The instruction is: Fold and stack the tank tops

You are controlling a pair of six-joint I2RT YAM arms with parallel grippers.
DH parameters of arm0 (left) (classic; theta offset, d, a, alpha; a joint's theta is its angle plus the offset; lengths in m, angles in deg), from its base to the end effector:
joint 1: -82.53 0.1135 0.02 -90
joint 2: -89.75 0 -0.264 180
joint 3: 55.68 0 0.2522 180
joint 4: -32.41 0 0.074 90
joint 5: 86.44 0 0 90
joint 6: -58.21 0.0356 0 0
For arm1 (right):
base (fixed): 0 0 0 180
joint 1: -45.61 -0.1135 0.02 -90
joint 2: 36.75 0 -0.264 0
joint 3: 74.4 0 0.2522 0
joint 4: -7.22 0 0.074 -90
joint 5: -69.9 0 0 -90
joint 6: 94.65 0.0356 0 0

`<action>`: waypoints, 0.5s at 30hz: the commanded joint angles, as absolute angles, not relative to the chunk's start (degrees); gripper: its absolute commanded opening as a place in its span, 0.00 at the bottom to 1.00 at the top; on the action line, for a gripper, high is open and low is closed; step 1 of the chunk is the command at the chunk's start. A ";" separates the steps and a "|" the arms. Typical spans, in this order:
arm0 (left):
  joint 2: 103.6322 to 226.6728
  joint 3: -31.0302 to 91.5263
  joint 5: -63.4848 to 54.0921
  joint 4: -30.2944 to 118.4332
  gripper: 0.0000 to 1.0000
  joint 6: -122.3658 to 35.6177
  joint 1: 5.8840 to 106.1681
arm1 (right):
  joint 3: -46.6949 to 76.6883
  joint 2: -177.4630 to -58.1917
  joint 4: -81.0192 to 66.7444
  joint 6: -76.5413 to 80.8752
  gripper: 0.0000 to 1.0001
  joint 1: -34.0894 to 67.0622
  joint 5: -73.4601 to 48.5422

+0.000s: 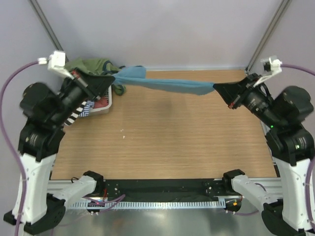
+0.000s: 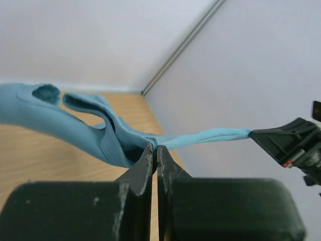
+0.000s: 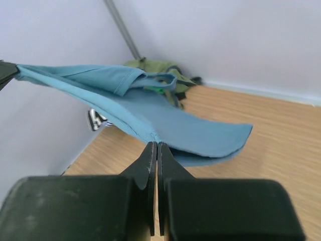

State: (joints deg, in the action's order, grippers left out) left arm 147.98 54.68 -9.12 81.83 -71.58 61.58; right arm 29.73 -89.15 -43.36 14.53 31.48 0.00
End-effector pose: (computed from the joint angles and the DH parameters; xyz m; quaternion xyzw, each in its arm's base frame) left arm 0.1321 -0.0589 0.5422 -0.0334 0.6898 -0.4294 0.5820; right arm 0.1158 0.0418 0.5228 -0.0941 0.6941 0.3186 0.6387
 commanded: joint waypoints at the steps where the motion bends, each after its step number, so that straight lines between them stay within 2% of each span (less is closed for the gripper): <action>1: 138.79 51.43 -13.13 75.54 0.00 -70.20 61.78 | 27.53 -82.54 -35.91 17.93 0.01 31.55 9.16; 8: 128.34 43.07 -15.95 71.93 0.00 -72.49 61.78 | 24.18 -74.63 -35.45 21.80 0.01 31.64 11.80; 15: 130.87 41.67 -16.38 70.53 0.00 -74.07 61.78 | 25.94 -76.99 -41.34 18.30 0.01 31.64 5.94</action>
State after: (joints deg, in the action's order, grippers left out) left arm 128.16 42.68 -15.33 74.64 -72.66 61.55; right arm 25.10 -73.96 -38.75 19.58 31.48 9.88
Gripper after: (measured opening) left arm 0.009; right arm 0.032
